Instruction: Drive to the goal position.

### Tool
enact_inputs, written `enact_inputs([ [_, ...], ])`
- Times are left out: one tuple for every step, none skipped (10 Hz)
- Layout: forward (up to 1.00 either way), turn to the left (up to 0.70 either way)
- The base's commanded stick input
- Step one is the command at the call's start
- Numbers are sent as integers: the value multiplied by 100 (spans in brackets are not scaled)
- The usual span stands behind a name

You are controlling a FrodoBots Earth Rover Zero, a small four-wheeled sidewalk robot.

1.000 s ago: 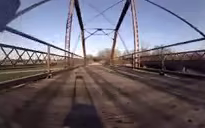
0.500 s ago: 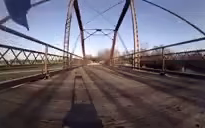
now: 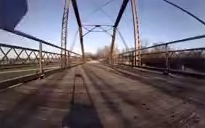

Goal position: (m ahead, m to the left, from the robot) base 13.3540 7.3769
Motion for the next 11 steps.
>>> enact_inputs([
  [70,10],
  [70,11],
  [70,13],
  [70,14],
  [70,14],
  [70,14],
  [70,14],
  [70,14],
  [70,14],
  [70,14],
  [70,14],
])
